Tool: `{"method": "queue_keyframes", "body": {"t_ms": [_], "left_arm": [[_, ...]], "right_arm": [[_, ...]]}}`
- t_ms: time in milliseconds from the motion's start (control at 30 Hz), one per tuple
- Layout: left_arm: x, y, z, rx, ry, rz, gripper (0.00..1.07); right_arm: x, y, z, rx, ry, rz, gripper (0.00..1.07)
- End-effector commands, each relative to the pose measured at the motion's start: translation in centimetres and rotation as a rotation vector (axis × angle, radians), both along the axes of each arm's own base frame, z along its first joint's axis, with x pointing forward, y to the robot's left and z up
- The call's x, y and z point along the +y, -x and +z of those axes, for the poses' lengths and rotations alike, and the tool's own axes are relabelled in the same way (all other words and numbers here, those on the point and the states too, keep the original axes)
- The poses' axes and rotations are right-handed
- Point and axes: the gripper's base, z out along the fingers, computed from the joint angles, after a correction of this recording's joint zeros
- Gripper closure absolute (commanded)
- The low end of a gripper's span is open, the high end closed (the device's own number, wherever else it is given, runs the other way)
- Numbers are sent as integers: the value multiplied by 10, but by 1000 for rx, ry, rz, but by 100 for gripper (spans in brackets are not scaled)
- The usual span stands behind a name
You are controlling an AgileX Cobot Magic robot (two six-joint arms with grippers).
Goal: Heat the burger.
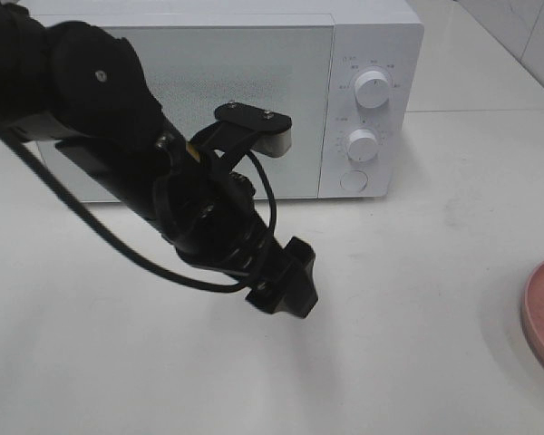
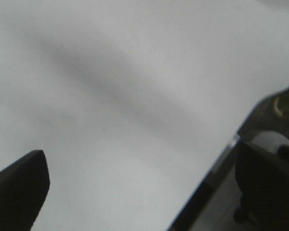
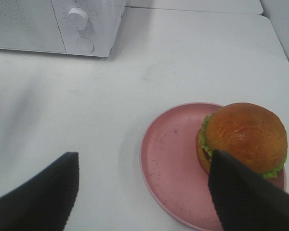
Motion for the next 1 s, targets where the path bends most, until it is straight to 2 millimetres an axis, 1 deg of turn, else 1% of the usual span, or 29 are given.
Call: {"method": "queue_keyframes", "body": {"t_ms": [33,67,100,167,200,233,267,300,333,367,400,433,467,500,567,600,633,667,700,733,767,800,833,867,933,967,1000], "left_arm": [[17,17,15,127,-99,-43,3],[21,18,17,149,-117,-30,3],[21,18,17,149,-117,-30,3],[39,16,23,223,-175,31,3],[39,16,23,223,-175,31,3],[53,11,26,269,-197,80,3],[60,9,29,294,-206,95,3],[60,9,29,294,-206,95,3],[74,5,32,325,-221,122,3],[82,2,34,341,-227,141,3],[82,2,34,341,-227,141,3],[97,-1,38,359,-227,182,3],[106,-2,39,371,-227,208,3],[106,-2,39,371,-227,208,3],[146,1,40,391,-220,352,3],[146,1,40,391,-220,352,3],[157,4,40,399,-216,391,3],[177,14,40,418,-220,456,3],[177,14,40,418,-220,456,3],[188,18,42,415,-220,492,3],[205,28,45,408,-227,542,3],[205,28,45,408,-227,542,3],[214,34,46,399,-235,571,3],[214,34,46,399,-235,571,3],[241,61,50,345,-262,703,3],[241,61,50,345,-262,703,3],[247,69,50,328,-266,736,3]], "right_arm": [[0,4,1,-37,-6,-3,35],[0,4,1,-37,-6,-3,35],[0,4,1,-37,-6,-3,35],[0,4,1,-37,-6,-3,35],[0,4,1,-37,-6,-3,35],[0,4,1,-37,-6,-3,35],[0,4,1,-37,-6,-3,35],[0,4,1,-37,-6,-3,35],[0,4,1,-37,-6,-3,35],[0,4,1,-37,-6,-3,35],[0,4,1,-37,-6,-3,35],[0,4,1,-37,-6,-3,35],[0,4,1,-37,-6,-3,35],[0,4,1,-37,-6,-3,35],[0,4,1,-37,-6,-3,35],[0,4,1,-37,-6,-3,35],[0,4,1,-37,-6,-3,35],[0,4,1,-37,-6,-3,35],[0,4,1,-37,-6,-3,35],[0,4,1,-37,-6,-3,35],[0,4,1,-37,-6,-3,35],[0,4,1,-37,-6,-3,35],[0,4,1,-37,-6,-3,35],[0,4,1,-37,-6,-3,35],[0,4,1,-37,-6,-3,35],[0,4,1,-37,-6,-3,35],[0,4,1,-37,-6,-3,35]]}}
